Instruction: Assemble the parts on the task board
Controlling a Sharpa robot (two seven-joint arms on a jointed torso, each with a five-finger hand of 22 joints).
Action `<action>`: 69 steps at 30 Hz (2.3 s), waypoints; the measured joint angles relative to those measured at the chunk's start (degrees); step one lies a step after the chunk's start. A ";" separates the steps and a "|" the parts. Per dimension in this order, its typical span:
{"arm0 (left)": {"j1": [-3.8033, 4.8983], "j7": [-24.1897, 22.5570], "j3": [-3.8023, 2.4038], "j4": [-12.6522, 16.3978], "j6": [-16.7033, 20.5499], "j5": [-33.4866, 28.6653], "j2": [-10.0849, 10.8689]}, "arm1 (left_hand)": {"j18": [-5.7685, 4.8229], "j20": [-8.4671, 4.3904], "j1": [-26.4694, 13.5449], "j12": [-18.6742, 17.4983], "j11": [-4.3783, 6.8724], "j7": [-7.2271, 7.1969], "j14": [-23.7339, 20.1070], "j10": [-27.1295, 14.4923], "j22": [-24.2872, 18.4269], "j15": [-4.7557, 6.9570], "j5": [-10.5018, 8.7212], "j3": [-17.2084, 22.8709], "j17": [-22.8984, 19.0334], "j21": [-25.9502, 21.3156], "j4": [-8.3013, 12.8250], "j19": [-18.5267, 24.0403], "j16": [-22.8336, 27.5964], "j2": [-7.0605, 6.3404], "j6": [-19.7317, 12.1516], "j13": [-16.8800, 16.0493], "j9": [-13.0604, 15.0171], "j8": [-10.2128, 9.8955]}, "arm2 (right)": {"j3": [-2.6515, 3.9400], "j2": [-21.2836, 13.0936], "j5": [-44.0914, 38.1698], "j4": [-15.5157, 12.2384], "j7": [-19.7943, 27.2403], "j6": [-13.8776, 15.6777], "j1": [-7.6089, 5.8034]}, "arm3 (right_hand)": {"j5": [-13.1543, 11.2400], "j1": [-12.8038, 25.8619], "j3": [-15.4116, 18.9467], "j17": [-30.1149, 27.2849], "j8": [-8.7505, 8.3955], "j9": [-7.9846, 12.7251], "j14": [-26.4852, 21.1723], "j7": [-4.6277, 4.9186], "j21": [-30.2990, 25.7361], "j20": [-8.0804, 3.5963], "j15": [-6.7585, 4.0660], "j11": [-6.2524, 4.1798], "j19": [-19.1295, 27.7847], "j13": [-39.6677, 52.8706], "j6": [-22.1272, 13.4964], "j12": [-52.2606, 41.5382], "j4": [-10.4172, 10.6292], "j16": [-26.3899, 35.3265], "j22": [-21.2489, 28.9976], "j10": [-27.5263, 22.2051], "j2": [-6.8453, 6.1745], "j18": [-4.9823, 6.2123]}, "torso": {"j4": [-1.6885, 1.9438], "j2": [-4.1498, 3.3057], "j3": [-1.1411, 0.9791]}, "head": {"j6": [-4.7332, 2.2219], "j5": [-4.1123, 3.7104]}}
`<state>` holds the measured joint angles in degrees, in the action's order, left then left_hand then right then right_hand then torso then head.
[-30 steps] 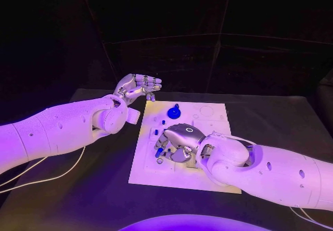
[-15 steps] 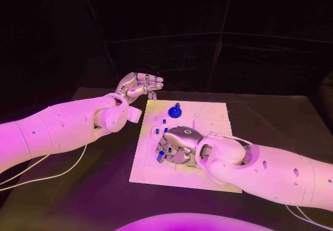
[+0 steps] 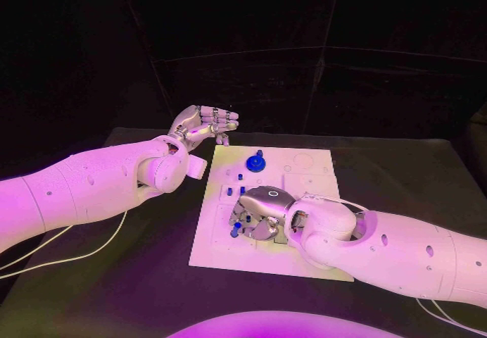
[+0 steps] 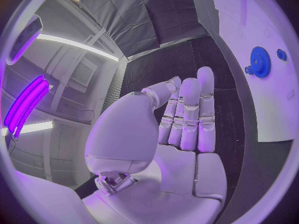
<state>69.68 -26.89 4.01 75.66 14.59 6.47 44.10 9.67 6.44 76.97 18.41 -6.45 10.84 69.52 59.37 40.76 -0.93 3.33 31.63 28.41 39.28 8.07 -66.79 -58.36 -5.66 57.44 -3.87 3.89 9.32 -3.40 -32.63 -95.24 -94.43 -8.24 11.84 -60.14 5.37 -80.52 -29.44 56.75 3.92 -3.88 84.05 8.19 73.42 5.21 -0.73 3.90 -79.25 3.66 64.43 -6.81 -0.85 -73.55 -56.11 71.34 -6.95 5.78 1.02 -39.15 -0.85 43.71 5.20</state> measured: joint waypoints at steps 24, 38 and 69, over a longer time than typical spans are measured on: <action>0.00 0.05 0.01 -0.03 -0.11 0.00 0.03 | 0.00 0.00 0.00 0.00 0.00 0.00 -0.21 0.00 0.00 -0.21 0.00 0.00 -0.05 0.00 0.00 0.00 0.00 0.00 0.00 0.00 0.00 0.00 | -1.41 0.83 -1.71 0.09 -0.54 -1.27 0.17 | 0.54 3.12 -0.24 -1.76 -0.30 0.27 -0.01 1.40 -0.70 0.72 0.85 1.93 0.72 -0.11 -6.99 2.83 -0.07 0.46 1.68 -5.45 -2.62 0.01 | 0.00 0.03 0.05 | 0.17 0.16; 0.00 0.18 0.01 -0.04 -0.29 0.00 0.07 | 0.00 0.00 0.00 0.00 0.00 0.00 -0.21 0.00 0.01 -0.21 0.00 0.00 -0.05 0.00 0.00 0.00 0.00 0.00 0.00 0.00 0.00 0.00 | -1.47 0.31 -0.94 0.16 -0.03 1.45 0.18 | 0.53 3.49 2.01 -5.35 -0.30 0.19 -0.52 1.72 -4.11 1.56 1.35 2.44 2.96 -0.01 -10.34 2.83 -0.71 2.33 7.69 -12.51 -2.99 0.93 | -0.02 0.02 0.03 | 0.10 0.07; -0.01 0.64 0.12 0.62 -0.54 0.00 0.88 | -0.01 0.00 0.00 0.00 0.00 0.00 -0.21 0.00 0.01 -0.21 0.00 0.00 -0.15 0.00 0.00 0.00 0.00 0.00 0.00 0.00 0.00 0.00 | -0.88 -27.42 20.96 -12.97 -4.74 13.84 -3.34 | 8.78 12.34 26.54 9.87 8.91 -2.62 -0.02 -2.60 4.48 -3.03 -2.89 -3.29 -2.84 44.82 -6.46 -51.20 9.83 -6.60 -7.84 9.23 -1.68 -0.48 | -1.03 0.47 0.18 | -1.55 -3.90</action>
<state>69.66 -26.25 4.14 76.28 14.05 6.47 44.98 9.66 6.44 76.97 18.40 -6.45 10.84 69.31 59.37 40.77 -1.14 3.34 31.63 28.26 39.28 8.07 -66.79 -58.36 -5.66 57.44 -3.87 3.89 9.32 -4.29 -60.06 -74.28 -107.40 -12.98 25.69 -63.48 14.15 -68.18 -2.90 66.62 12.84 -6.50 84.03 5.59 77.90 2.18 -3.62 0.62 -82.09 48.48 57.97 -58.01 8.98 -80.15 -63.95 80.57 -8.63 5.29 -0.01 -38.68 -0.67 42.17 1.30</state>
